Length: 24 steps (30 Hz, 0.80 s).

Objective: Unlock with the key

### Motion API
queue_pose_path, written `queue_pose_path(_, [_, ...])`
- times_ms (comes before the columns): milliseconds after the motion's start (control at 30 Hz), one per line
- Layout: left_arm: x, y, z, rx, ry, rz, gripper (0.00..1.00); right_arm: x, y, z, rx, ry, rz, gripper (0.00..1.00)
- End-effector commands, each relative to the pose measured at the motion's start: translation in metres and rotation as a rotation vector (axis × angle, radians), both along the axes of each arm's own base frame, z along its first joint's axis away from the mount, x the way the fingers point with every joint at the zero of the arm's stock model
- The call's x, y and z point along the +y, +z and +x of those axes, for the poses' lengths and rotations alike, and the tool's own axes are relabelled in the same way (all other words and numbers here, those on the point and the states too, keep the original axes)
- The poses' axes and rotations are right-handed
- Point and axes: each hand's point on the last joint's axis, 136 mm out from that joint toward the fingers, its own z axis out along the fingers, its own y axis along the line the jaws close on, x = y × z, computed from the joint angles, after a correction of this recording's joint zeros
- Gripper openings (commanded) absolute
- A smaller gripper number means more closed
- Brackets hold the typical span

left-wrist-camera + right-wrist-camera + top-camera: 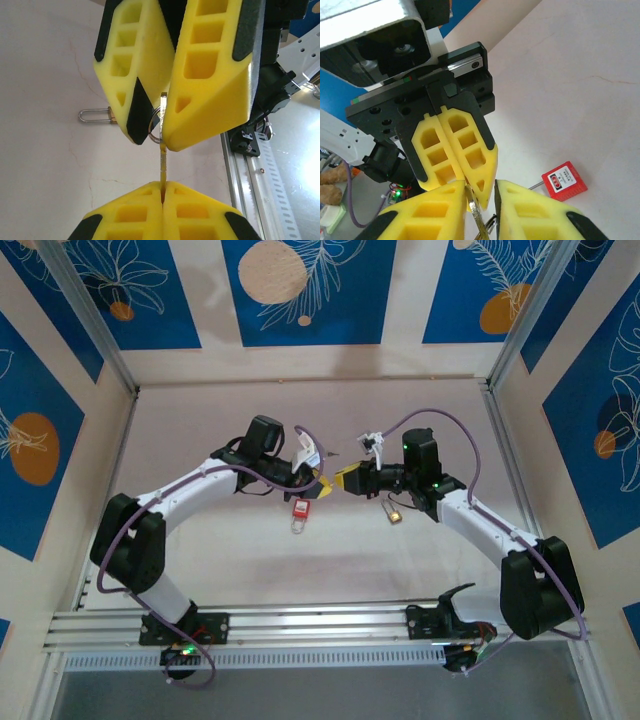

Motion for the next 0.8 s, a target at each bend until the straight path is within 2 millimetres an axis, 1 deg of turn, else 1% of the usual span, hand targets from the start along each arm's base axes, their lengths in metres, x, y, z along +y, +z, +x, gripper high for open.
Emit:
queue_pose_path(0, [-0.004, 0.012, 0.006, -0.023, -0.017, -0.037, 0.00, 0.007, 0.008, -0.009, -0.004, 0.060, 0.013, 0.16])
queue_pose_path(100, [-0.005, 0.010, 0.007, -0.021, -0.012, -0.034, 0.00, 0.008, 0.009, -0.009, -0.003, 0.059, 0.013, 0.09])
queue_pose_path(167, [-0.005, 0.009, 0.008, -0.019, -0.005, -0.029, 0.01, 0.008, 0.009, -0.009, -0.006, 0.055, 0.010, 0.07])
queue_pose_path(200, [-0.005, 0.009, 0.010, -0.023, 0.000, -0.026, 0.08, 0.008, 0.009, -0.009, -0.005, 0.050, 0.007, 0.06])
queue_pose_path(233, [-0.004, 0.007, 0.011, -0.024, 0.009, -0.021, 0.18, 0.008, 0.009, -0.009, -0.010, 0.043, 0.004, 0.05])
queue_pose_path(267, [-0.004, 0.007, 0.011, -0.026, 0.011, -0.019, 0.23, 0.007, 0.010, -0.009, -0.010, 0.037, 0.001, 0.04])
queue_pose_path(333, [-0.003, 0.006, 0.013, -0.040, 0.023, -0.011, 0.39, 0.006, 0.010, -0.008, -0.014, 0.021, -0.006, 0.03])
queue_pose_path(433, [0.002, 0.003, 0.014, -0.076, 0.046, 0.011, 0.52, 0.002, 0.011, -0.002, -0.021, -0.027, -0.024, 0.01])
queue_pose_path(533, [0.009, 0.002, 0.015, -0.143, 0.079, 0.031, 0.57, -0.002, 0.011, 0.004, -0.028, -0.073, -0.037, 0.00])
queue_pose_path(667, [0.024, 0.000, 0.020, -0.236, 0.172, 0.077, 0.61, -0.007, 0.009, 0.014, -0.029, -0.142, -0.055, 0.00])
queue_pose_path(700, [0.027, 0.000, 0.022, -0.262, 0.202, 0.085, 0.61, -0.009, 0.008, 0.019, -0.025, -0.170, -0.062, 0.00])
queue_pose_path(767, [0.041, -0.001, 0.034, -0.325, 0.324, 0.105, 0.61, -0.012, 0.008, 0.023, -0.023, -0.197, -0.066, 0.00])
